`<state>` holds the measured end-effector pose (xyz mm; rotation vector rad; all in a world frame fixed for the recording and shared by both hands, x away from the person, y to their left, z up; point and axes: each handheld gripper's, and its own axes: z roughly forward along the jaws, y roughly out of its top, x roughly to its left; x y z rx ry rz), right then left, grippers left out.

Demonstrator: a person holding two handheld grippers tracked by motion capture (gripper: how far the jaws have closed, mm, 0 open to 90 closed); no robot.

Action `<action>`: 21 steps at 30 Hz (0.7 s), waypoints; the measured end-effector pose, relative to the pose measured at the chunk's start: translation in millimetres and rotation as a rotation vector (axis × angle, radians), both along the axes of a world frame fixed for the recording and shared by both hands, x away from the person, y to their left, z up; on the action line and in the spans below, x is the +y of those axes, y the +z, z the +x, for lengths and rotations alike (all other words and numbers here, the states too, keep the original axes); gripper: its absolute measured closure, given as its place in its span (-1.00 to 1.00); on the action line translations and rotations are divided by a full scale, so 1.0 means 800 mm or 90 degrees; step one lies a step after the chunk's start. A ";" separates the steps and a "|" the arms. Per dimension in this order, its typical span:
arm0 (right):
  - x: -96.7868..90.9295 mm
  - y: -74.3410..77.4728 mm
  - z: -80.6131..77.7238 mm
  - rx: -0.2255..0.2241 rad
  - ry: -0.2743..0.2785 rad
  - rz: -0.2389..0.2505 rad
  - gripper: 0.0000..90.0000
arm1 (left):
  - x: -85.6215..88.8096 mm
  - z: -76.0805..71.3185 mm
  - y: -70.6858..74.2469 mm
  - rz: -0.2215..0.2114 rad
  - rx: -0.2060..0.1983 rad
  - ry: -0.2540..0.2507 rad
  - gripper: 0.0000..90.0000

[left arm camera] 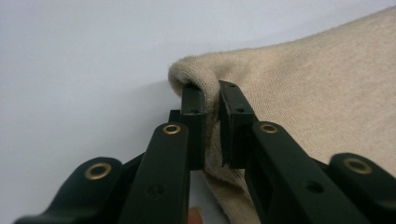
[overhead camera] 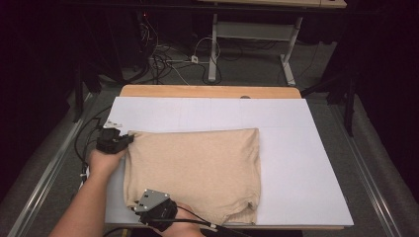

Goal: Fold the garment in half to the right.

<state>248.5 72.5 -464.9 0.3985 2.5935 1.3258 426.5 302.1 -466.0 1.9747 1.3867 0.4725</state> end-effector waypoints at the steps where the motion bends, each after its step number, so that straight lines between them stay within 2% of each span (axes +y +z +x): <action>1: -0.001 0.002 0.000 0.001 0.001 0.006 0.82 | -0.001 -0.001 0.003 -0.001 -0.003 0.000 0.78; 5: -0.019 0.013 0.002 -0.002 -0.016 0.034 0.81 | -0.018 -0.001 0.015 -0.002 -0.021 -0.002 0.78; 10: -0.059 0.032 0.001 -0.032 -0.055 0.058 0.82 | -0.056 0.002 0.030 -0.015 -0.040 -0.026 0.78; 15: -0.107 0.038 0.003 -0.049 -0.099 0.067 0.82 | -0.103 0.009 0.039 -0.026 -0.058 -0.055 0.78; 21: -0.159 0.033 0.001 -0.056 -0.148 0.059 0.82 | -0.167 0.020 0.048 -0.032 -0.076 -0.100 0.78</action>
